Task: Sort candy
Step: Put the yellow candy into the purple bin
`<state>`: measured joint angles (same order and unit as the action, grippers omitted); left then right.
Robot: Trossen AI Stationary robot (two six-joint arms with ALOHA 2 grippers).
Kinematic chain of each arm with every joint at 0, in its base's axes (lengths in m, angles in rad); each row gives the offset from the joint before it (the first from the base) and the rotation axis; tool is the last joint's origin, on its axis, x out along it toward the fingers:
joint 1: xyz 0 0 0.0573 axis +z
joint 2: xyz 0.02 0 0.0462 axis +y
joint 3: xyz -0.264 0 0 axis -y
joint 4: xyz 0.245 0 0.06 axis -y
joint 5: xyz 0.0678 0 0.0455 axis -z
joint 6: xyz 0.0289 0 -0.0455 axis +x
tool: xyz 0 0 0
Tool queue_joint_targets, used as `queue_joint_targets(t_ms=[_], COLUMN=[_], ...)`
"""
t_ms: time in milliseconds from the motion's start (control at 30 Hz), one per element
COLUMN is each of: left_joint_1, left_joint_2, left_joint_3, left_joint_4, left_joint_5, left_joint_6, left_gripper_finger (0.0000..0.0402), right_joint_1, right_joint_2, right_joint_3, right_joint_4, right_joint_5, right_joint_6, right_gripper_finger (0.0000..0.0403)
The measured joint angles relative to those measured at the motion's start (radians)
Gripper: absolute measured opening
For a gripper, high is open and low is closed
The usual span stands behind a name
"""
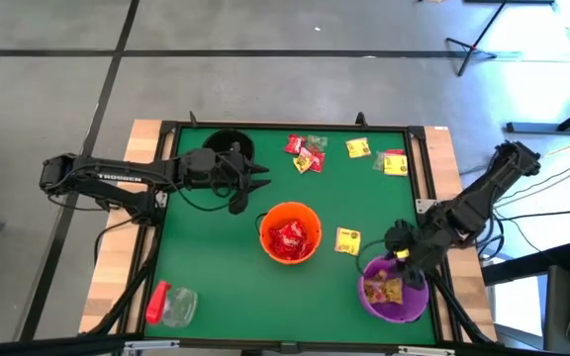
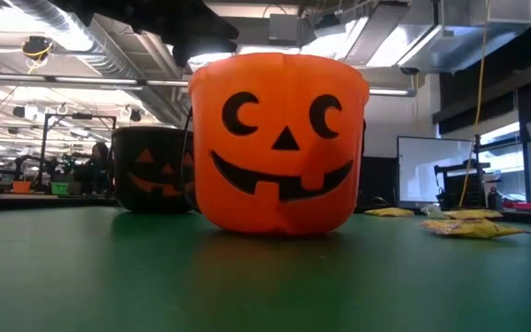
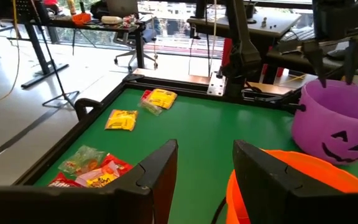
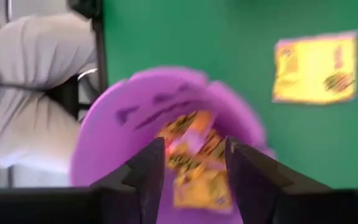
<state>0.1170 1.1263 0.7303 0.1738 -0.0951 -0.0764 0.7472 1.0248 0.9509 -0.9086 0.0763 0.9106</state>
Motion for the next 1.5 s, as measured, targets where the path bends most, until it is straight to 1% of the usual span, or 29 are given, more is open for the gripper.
queue_joint_targets(t_ms=[67,167,233,400,567,800,933,1033,1167,1233,1300,1400,1500], left_joint_1=[0.0,0.0,0.0,0.0,0.0,0.0,0.0,0.0,0.0,0.0,0.0,0.0,0.0], left_joint_2=[0.0,0.0,0.0,0.0,0.0,0.0,0.0,0.0,0.0,0.0,0.0,0.0,0.0], left_joint_3=[0.0,0.0,0.0,0.0,0.0,0.0,0.0,0.0,0.0,0.0,0.0,0.0,0.0], left_joint_4=[0.0,0.0,0.0,0.0,0.0,-0.004,-0.005,-0.005,-0.008,-0.009,-0.01,-0.009,-0.006], left_joint_5=[-0.001,-0.021,-0.023,-0.023,-0.024,-0.024,-0.023,-0.019,-0.018,-0.019,-0.018,-0.018,-0.019], left_joint_6=[0.005,0.007,0.008,0.008,0.027,0.027,0.027,0.027,0.027,0.027,0.027,0.027,0.027], left_gripper_finger=[0.0149,0.0149,0.0149,0.0149,0.0149,0.0149,0.0149,0.0149,0.0149,0.0149,0.0149,0.0149,0.0149], right_joint_1=[-0.054,-0.143,-0.215,-0.371,-0.483,-0.589,-0.613,-0.634,-0.677,-0.698,-0.72,-0.75,-0.762], right_joint_2=[0.0,0.008,0.03,0.138,0.268,0.407,0.449,0.444,0.384,0.329,0.266,0.184,0.153], right_joint_3=[0.007,0.011,0.011,0.011,0.011,0.011,0.01,0.01,-0.007,-0.064,-0.153,-0.294,-0.379], right_joint_4=[-0.005,-0.002,-0.002,0.005,0.05,0.054,0.118,0.161,0.181,0.23,0.33,0.431,0.449], right_joint_5=[0.023,0.086,0.087,0.022,-0.059,-0.116,-0.138,-0.142,-0.141,-0.154,-0.201,-0.254,-0.257], right_joint_6=[-0.061,-0.156,-0.233,-0.406,-0.554,-0.634,-0.674,-0.684,-0.684,-0.675,-0.645,-0.612,-0.606], right_gripper_finger=[0.0167,0.0166,0.0167,0.0184,0.0215,0.0258,0.0271,0.0272,0.0269,0.0269,0.0269,0.0268,0.0265])
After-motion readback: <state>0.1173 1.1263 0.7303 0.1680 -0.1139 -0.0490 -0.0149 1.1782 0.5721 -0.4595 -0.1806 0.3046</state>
